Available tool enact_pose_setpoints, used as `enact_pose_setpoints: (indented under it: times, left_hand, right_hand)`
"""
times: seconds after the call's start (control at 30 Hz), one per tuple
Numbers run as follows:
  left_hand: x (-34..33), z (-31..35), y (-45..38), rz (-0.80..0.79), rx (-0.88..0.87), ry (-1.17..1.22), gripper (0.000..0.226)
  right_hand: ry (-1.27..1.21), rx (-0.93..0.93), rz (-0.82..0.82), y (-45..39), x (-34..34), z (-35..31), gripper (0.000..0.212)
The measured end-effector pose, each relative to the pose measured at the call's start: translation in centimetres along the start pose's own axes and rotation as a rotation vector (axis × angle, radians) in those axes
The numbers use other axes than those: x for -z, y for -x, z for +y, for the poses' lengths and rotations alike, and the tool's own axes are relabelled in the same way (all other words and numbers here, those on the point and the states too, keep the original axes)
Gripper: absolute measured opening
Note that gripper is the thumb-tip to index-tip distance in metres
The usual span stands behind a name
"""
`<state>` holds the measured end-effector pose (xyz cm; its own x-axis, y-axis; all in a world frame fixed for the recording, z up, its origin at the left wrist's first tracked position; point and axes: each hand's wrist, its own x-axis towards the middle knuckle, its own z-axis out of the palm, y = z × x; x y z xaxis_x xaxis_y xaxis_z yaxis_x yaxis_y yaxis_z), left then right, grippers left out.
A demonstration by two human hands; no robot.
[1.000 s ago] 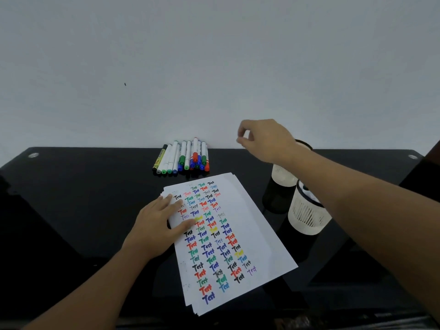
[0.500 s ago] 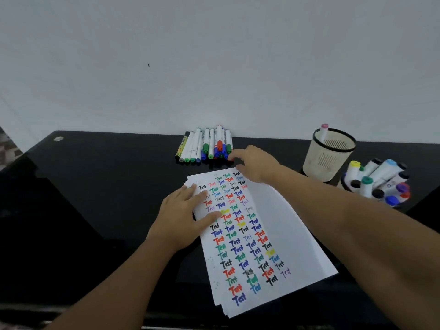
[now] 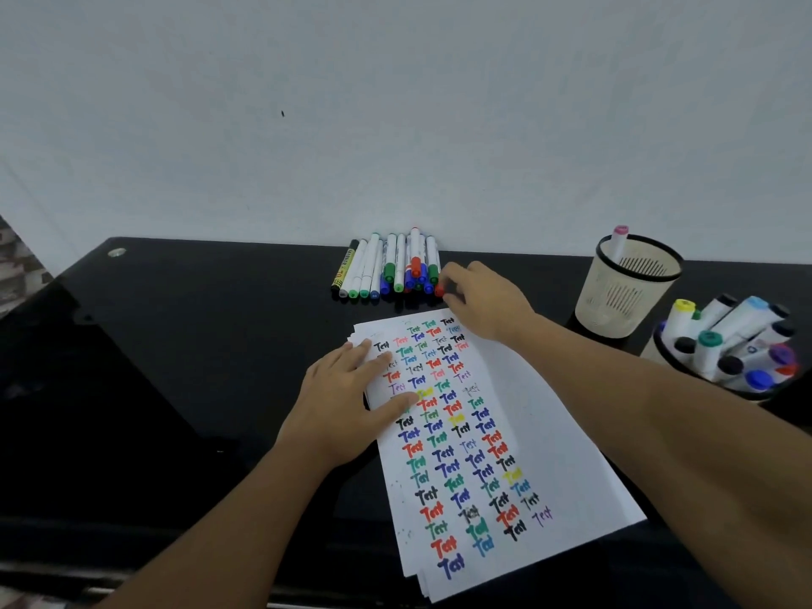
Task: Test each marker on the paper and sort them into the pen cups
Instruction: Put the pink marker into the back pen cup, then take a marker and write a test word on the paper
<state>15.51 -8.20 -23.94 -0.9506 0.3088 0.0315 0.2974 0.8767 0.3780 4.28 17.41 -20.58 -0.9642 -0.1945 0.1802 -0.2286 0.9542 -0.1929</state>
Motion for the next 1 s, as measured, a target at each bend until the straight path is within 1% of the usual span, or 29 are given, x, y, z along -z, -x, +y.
enact_pose_setpoints:
  times: [0.1,0.13,0.33,0.57,0.77,0.9,1.0]
  left_hand:
    - [0.0,0.1,0.0,0.0,0.005,-0.001,0.098]
    - [0.0,0.1,-0.1,-0.001,0.006,-0.003,0.095]
    - [0.1,0.2,0.1,-0.008,0.011,-0.02,0.09]
    - [0.1,0.1,0.0,-0.006,0.011,-0.021,0.091]
    - [0.2,0.3,0.1,-0.007,0.013,-0.013,0.089]
    - [0.2,0.3,0.0,-0.004,0.012,-0.012,0.089]
    - [0.1,0.1,0.0,0.011,0.005,0.002,0.091]
  right_hand:
    - [-0.022,0.012,-0.05,-0.5,-0.1,0.3,0.04]
    - [-0.016,0.018,-0.072,-0.7,-0.1,0.3,0.042]
    - [-0.007,0.057,-0.069,-1.6,-0.6,0.2,0.038]
    - [-0.006,-0.002,-0.008,-1.0,-1.3,0.8,0.023]
    - [0.02,0.006,-0.039,-1.1,-0.9,0.7,0.022]
    - [-0.018,0.005,0.037,-0.7,-0.6,0.4,0.019]
    - [0.013,0.035,0.153,-0.2,-0.2,0.3,0.014]
